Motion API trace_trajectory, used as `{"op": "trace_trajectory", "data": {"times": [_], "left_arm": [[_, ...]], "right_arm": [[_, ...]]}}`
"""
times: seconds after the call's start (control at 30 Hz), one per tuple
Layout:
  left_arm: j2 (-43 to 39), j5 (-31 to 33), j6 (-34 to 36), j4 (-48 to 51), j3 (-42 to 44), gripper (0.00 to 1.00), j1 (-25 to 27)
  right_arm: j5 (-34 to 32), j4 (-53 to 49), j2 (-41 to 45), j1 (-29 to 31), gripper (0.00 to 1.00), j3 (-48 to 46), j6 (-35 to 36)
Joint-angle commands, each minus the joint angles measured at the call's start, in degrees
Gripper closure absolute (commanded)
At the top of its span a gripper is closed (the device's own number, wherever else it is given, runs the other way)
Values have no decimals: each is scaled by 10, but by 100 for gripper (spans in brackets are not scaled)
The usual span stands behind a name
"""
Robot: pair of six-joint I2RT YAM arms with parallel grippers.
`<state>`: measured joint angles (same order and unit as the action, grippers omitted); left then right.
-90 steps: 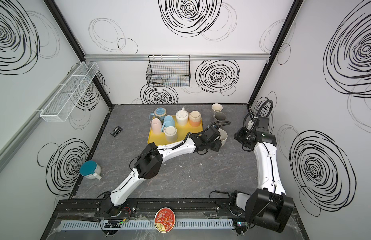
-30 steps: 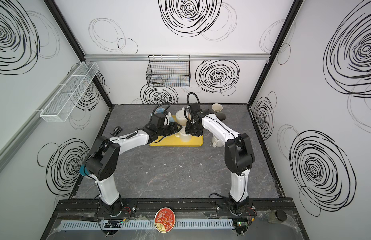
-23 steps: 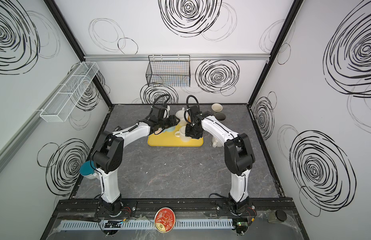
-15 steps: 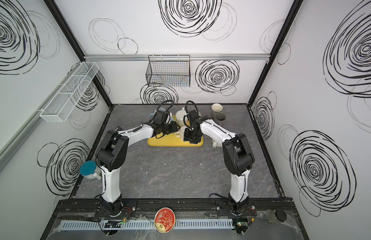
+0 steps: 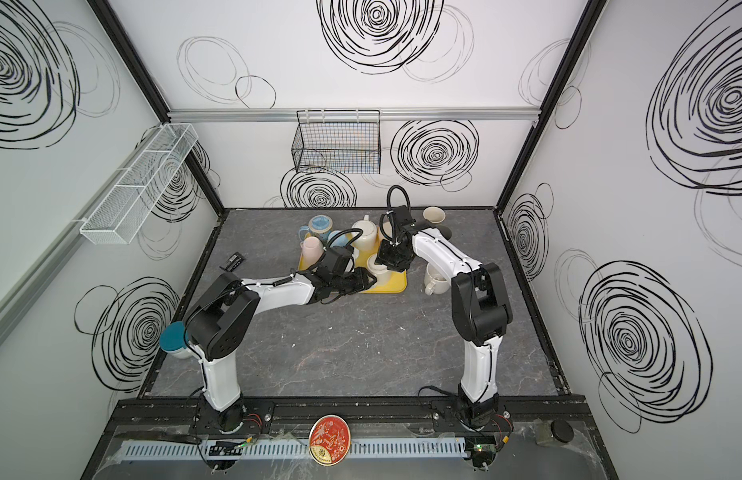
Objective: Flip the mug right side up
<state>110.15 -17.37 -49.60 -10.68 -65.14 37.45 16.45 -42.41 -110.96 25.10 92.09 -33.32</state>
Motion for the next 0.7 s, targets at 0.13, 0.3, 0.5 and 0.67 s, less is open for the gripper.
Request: {"op": "trace_trajectory", "data": {"times": [0.13, 0.3, 0.5, 0.67], "left_arm": [[-70, 35, 7, -3, 14, 58, -11], [-126, 65, 5, 2, 72, 57, -20], [-153, 66, -6, -3, 112, 57, -25], [-167, 67, 3, 6, 117, 56, -32]], "right_arm": [[-76, -76, -1, 42, 46, 31, 20], [-119, -108, -22, 69, 43, 47, 15], [-129, -131, -63, 70, 43, 81, 9], [-153, -157, -93, 72, 45, 112, 19]]}}
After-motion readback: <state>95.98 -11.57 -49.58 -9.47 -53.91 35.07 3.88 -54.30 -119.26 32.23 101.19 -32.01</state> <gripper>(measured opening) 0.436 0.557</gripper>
